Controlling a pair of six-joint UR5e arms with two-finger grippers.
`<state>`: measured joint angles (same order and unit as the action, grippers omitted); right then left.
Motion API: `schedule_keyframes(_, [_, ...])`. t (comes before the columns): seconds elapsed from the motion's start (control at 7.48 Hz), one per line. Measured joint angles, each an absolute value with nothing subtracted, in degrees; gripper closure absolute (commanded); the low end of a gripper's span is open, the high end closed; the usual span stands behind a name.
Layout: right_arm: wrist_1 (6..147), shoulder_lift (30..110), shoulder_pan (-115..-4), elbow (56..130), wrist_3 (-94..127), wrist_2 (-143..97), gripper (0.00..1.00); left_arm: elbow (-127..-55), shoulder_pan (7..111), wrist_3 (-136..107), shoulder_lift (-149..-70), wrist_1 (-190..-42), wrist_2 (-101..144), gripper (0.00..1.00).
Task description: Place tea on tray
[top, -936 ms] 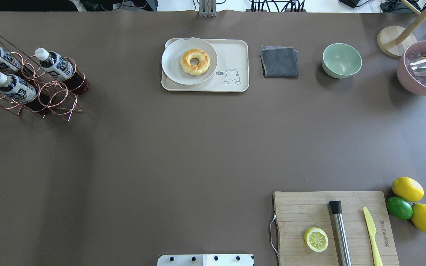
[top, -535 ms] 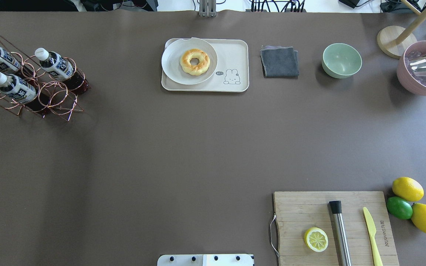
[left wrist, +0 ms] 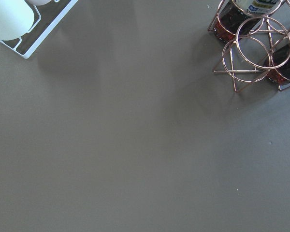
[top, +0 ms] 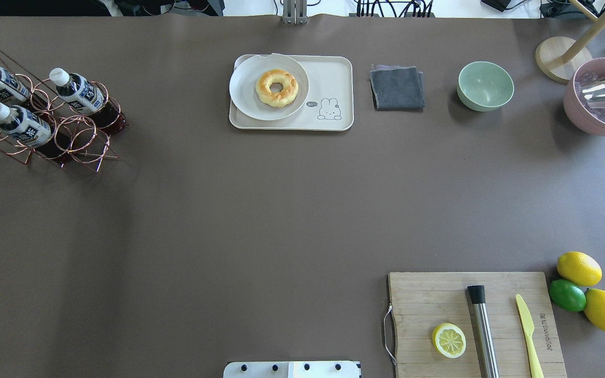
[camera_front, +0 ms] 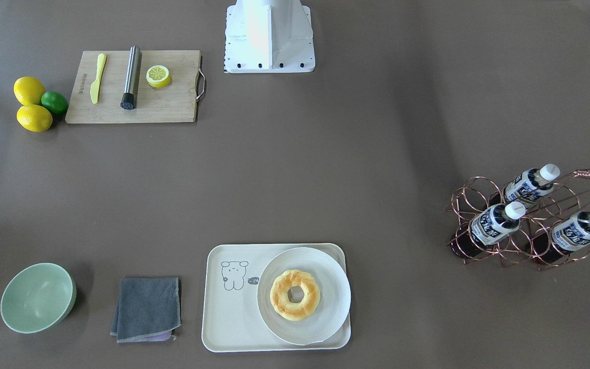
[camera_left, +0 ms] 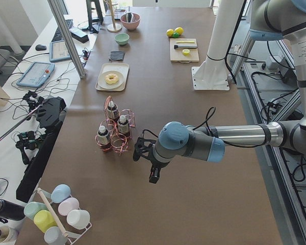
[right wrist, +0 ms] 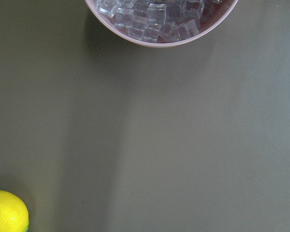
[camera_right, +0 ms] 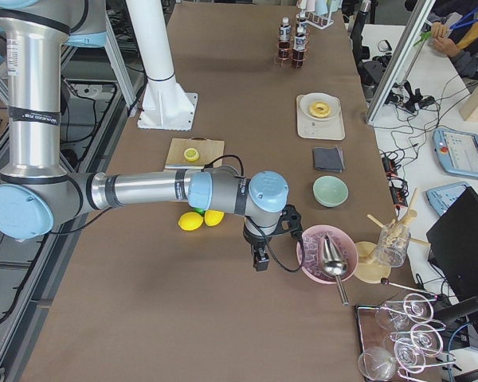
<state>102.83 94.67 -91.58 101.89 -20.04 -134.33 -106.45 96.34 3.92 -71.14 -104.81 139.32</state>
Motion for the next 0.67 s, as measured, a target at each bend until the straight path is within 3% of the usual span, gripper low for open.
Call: schedule_keyframes(0.67, [102.8,94.7,-91.6,101.9,-19.9,-136.9,0.0,-106.5,96.3,3.9,-70.9,-104.8,139.4,0.03])
